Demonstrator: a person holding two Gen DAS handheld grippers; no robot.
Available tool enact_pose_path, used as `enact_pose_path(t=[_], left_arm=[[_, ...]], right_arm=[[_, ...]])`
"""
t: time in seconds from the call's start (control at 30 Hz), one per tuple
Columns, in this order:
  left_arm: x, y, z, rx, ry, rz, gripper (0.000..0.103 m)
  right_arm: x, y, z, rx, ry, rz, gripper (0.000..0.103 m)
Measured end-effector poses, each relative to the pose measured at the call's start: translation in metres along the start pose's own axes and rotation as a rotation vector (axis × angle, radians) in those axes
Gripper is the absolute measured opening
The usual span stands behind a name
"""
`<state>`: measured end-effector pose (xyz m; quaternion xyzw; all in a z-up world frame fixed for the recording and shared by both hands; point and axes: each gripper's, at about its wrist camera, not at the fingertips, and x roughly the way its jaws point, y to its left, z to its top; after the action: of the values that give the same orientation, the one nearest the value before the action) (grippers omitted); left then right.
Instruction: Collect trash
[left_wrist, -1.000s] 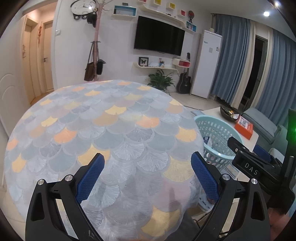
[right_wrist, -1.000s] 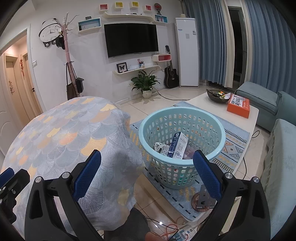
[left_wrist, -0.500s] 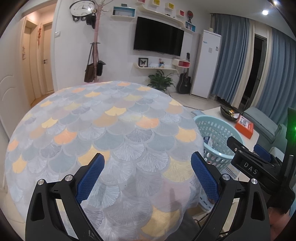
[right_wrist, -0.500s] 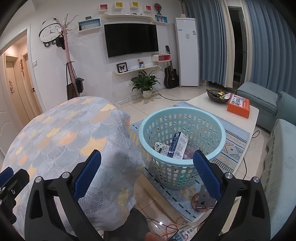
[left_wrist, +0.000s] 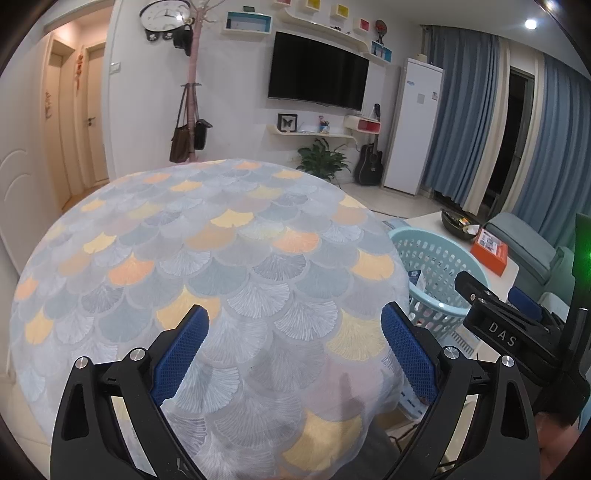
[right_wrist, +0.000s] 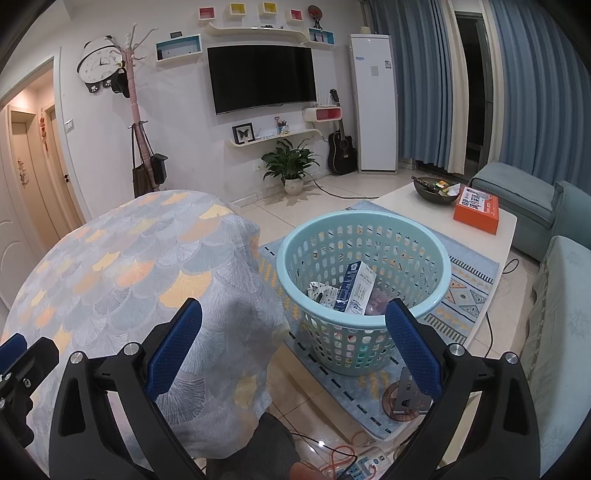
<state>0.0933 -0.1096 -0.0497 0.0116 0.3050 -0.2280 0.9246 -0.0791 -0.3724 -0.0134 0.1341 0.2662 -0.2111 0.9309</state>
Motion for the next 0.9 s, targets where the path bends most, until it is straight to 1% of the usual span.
enact_pose_path(t=[0.9], left_arm=[[0.0017,-0.0015,-0.0038,0.006,0.003,0.004,0.092]], right_arm=[[0.0011,-0.0011,-0.0016,0.000,0.006,0.000,0.095]])
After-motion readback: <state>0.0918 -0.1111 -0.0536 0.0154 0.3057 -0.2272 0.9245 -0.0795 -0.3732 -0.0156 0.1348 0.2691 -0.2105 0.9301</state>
